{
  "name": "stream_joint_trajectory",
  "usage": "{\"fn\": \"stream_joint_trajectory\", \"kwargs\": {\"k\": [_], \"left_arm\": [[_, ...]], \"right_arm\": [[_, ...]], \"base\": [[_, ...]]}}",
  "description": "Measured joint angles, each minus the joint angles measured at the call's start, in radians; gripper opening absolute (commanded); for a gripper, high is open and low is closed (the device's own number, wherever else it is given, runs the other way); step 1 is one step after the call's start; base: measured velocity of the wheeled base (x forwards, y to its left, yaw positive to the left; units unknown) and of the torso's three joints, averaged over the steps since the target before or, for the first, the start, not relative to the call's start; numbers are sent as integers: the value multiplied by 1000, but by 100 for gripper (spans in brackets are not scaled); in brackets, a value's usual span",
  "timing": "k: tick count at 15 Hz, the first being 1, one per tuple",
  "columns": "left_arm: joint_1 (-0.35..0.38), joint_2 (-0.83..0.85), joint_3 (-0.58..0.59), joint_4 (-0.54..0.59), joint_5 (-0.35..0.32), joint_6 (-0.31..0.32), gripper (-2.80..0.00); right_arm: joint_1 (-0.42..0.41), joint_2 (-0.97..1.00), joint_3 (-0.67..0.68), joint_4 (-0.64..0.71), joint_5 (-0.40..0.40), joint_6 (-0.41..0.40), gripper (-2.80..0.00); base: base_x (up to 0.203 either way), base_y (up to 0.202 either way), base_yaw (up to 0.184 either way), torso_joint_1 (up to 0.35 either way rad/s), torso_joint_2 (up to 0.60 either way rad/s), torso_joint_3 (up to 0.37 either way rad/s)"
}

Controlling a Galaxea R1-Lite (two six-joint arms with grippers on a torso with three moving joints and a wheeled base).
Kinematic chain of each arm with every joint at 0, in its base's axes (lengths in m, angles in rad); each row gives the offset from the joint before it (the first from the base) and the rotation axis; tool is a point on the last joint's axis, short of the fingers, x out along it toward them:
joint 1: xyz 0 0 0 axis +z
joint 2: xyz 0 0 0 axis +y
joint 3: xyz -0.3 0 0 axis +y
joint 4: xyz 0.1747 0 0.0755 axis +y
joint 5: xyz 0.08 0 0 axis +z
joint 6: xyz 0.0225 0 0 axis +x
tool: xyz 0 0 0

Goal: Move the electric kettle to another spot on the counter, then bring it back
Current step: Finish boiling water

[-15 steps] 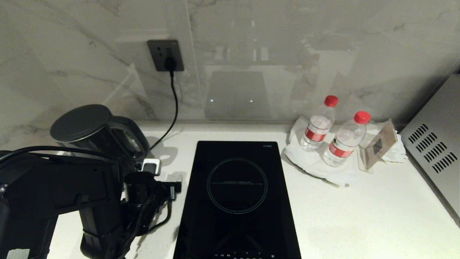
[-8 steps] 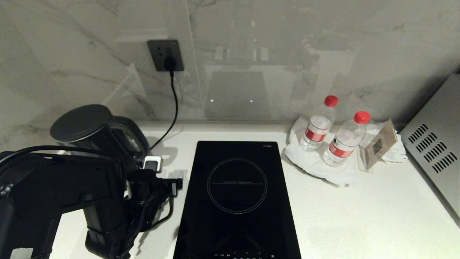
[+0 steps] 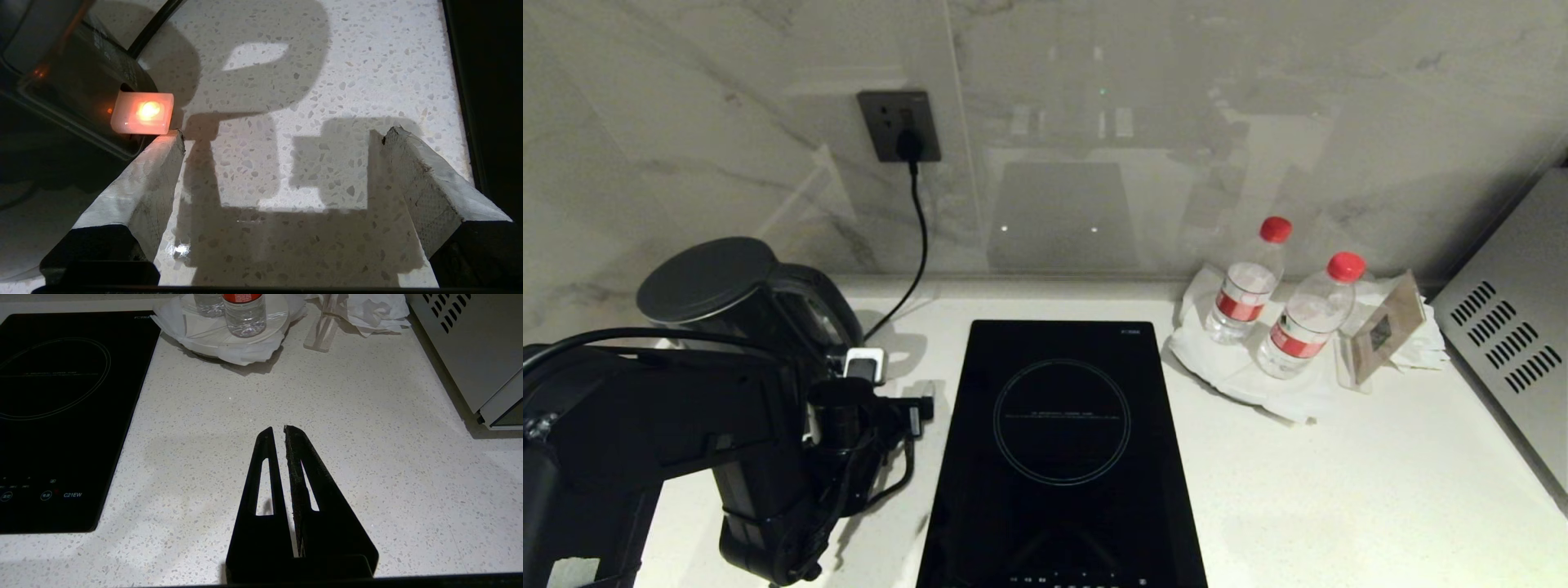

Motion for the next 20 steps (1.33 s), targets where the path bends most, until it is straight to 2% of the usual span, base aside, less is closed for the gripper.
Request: {"fn": "stream_joint_trajectory", "kwargs": {"k": [15, 20], "left_arm": [[1, -36, 13, 0, -1, 1, 0], [-1, -35, 49, -1, -4, -3, 0]], "right_arm": [[0, 0, 0, 0, -1, 0, -280], [0, 0, 0, 0, 0, 0, -280]], "base": [[0, 0, 0, 0, 0, 0], [0, 0, 0, 0, 0, 0]]}}
